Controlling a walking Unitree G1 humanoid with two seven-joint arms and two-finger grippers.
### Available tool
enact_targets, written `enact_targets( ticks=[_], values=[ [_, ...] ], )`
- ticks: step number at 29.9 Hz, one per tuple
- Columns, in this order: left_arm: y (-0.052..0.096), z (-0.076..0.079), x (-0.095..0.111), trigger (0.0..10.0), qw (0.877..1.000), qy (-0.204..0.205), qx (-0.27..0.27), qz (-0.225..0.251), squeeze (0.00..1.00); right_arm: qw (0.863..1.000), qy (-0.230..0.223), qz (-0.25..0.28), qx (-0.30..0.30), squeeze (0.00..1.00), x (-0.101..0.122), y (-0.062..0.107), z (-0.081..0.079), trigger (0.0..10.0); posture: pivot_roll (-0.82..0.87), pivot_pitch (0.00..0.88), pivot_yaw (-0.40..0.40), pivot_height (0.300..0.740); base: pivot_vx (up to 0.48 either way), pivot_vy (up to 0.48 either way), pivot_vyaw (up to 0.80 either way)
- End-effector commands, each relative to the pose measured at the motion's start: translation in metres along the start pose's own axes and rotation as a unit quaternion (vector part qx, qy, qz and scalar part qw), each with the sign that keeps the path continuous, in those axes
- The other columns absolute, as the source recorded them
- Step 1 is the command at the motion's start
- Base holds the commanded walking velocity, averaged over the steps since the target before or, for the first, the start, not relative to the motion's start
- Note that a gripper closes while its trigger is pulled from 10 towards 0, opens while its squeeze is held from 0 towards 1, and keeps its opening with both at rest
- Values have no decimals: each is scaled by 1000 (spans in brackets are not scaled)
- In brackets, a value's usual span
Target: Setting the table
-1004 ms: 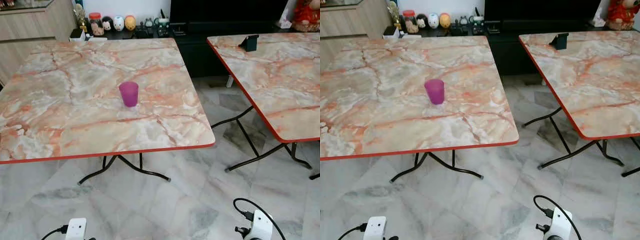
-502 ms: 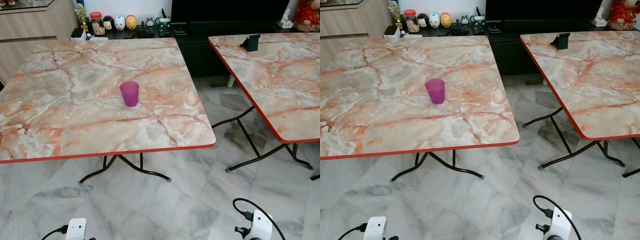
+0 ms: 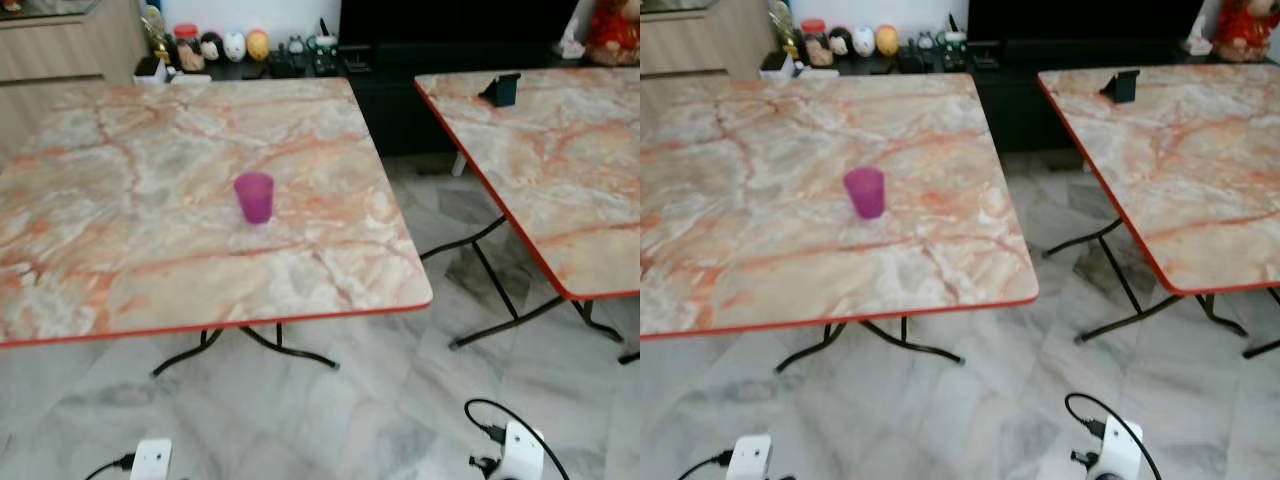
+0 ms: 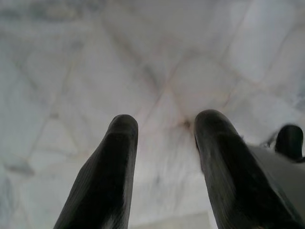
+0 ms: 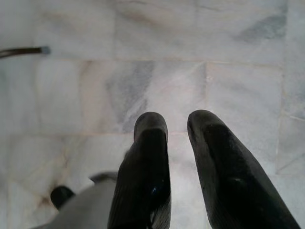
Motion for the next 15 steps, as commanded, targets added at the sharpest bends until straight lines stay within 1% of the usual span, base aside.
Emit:
enact_targets(
  ticks=[1,2,4,15],
  values=[
    [0,3,-3,10000,1000,2,-5,-7,0,1000,-1,0,-5,0,0,0,4,10000,-29,0,-6,740,296,0,0],
    [0,3,-3,10000,1000,2,-5,-7,0,1000,-1,0,-5,0,0,0,4,10000,-29,0,-6,740,296,0,0],
    [0,2,-2,10000,1000,-9,-1,-6,0,1000,-1,0,-5,0,0,0,4,10000,-27,0,-7,740,0,0,0],
    [0,2,-3,10000,1000,-7,0,-8,0,1000,-1,0,-3,0,-1,0,4,10000,-20,0,-11,740,0,0,0]
  ],
)
Point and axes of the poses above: a point about 5 cm out from each wrist's last joint towards the gripper, its own y axis pointing back from the gripper into the wrist, its own x axis along the axis of the wrist's last joint, z = x × y, the point moved 1 cm from there along -y, pointing out of the wrist towards the gripper, and after that the axes turned 14 degrees about y, right-handed, at the moved point
